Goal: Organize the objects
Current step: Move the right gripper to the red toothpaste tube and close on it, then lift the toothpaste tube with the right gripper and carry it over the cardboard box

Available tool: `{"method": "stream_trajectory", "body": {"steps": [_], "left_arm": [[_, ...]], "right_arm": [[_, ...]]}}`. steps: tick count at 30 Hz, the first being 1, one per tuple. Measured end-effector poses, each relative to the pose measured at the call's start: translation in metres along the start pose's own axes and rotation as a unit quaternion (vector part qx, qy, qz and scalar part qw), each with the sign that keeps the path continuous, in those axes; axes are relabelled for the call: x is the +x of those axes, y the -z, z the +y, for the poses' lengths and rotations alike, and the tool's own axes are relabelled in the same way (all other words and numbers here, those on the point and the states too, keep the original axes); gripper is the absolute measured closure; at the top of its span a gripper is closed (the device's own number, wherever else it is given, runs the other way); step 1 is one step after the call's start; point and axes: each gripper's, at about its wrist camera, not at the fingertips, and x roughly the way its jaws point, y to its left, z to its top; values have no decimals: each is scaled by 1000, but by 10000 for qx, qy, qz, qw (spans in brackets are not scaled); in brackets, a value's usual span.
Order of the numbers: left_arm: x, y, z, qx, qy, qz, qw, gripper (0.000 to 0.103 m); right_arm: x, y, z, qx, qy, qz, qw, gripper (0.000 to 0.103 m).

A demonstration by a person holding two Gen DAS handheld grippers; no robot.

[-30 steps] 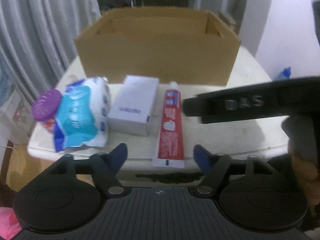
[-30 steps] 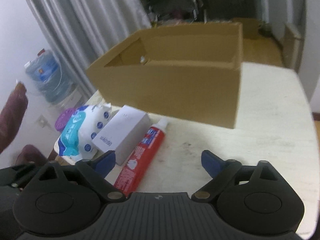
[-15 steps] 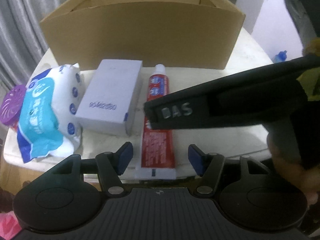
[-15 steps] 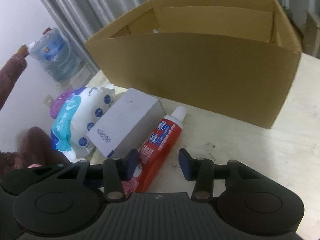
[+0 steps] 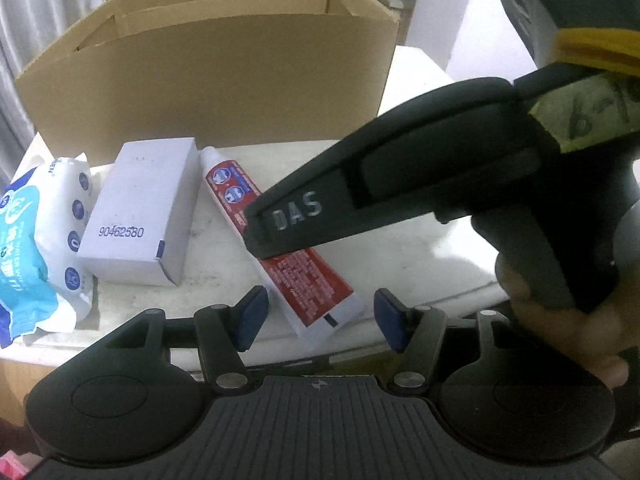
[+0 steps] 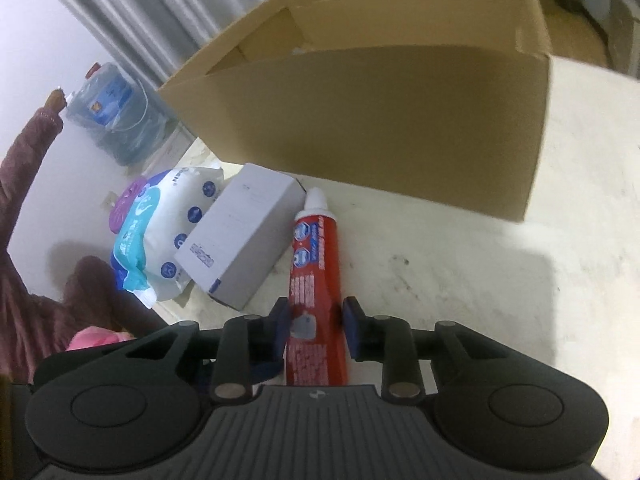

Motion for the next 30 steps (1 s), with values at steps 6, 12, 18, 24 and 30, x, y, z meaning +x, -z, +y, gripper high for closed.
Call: {"method": "stream_trajectory", "body": {"steps": [6,12,18,24,30], "left_arm": [[-3,3,9,-126,14,-37,9999,44],[-15,14,14,-372,88,-65,9992,44],[-36,36,19,-730,466,-124,9962,43],[-50,56,9,-821,736,68,9939,43],[-42,50,12,-1105,925,277,9892,44]], "right_arm": [[8,-12,16,-485,238,1,9985,71],[11,-6,20,-738,364,86,9966,70],[-5,8,7,-449,277,144,9985,70],[-27,28,-8,-113,225,197,9995,70],[-38,42,-12,34,237,218,9995,70]]}}
